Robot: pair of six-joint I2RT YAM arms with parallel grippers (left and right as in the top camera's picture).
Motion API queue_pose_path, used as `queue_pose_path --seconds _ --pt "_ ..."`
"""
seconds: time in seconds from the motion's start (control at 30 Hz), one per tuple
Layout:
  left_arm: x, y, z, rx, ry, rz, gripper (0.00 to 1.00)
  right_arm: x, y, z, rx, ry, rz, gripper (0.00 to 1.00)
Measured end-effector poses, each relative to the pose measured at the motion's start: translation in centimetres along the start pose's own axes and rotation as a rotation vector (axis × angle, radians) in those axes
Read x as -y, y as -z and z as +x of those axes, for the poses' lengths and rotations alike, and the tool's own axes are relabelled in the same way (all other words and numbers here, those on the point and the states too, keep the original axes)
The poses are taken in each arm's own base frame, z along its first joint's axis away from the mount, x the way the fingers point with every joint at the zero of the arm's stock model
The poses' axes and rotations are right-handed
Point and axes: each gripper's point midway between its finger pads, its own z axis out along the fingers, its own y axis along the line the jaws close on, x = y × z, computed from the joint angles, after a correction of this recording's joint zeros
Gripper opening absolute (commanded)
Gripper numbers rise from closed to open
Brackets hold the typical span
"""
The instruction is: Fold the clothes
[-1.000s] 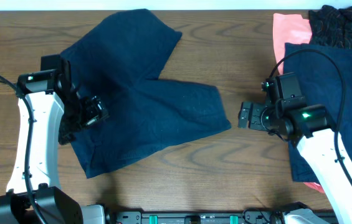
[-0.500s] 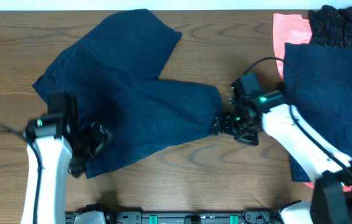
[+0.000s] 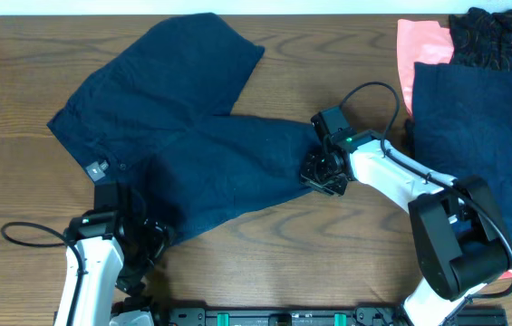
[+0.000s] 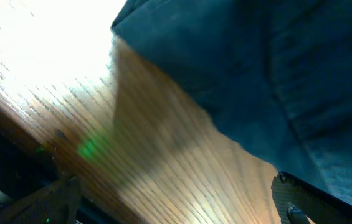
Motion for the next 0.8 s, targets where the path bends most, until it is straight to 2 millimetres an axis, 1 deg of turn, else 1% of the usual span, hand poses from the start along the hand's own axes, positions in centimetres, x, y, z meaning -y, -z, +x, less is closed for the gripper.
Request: queue_pose_path --seconds 0.03,0.23,0.33,0.4,0.5,0.67,0.73,0.8 --pt "-0.1 -0.1 0.1 -0.003 0.004 -0.003 0.98 0.3 0.0 -0.3 0.003 -0.02 0.006 0.01" --pt "0.3 -0.4 0.3 -0.016 0.011 0.022 0.98 3.1 1.0 -3.5 0.046 -0.135 0.016 0.01" --pt "1.0 -0.6 0.2 -0.016 0.013 0.057 0.98 4.5 1.5 -4.6 0.049 -0.167 0.02 0.02" --pt "1.5 -0.8 0.2 -0.023 0.013 0.084 0.98 5.0 1.6 -4.8 0.048 -0.17 0.024 0.03" --pt "2.0 -1.4 0.9 -0.061 0.015 0.123 0.98 5.1 1.7 -4.8 0.048 -0.154 0.027 0.04" --pt "1.6 -2.6 2.9 -0.161 0.054 0.142 0.98 5.1 1.7 -4.8 0.048 -0.138 0.027 0.05" --pt "1.5 -3.0 3.4 -0.185 0.076 0.151 0.98 5.1 1.7 -4.8 0.047 -0.136 0.028 0.05" --pt "1.9 -3.2 3.5 -0.194 0.096 0.172 0.99 5.2 1.7 -4.7 0.044 -0.137 0.03 0.05"
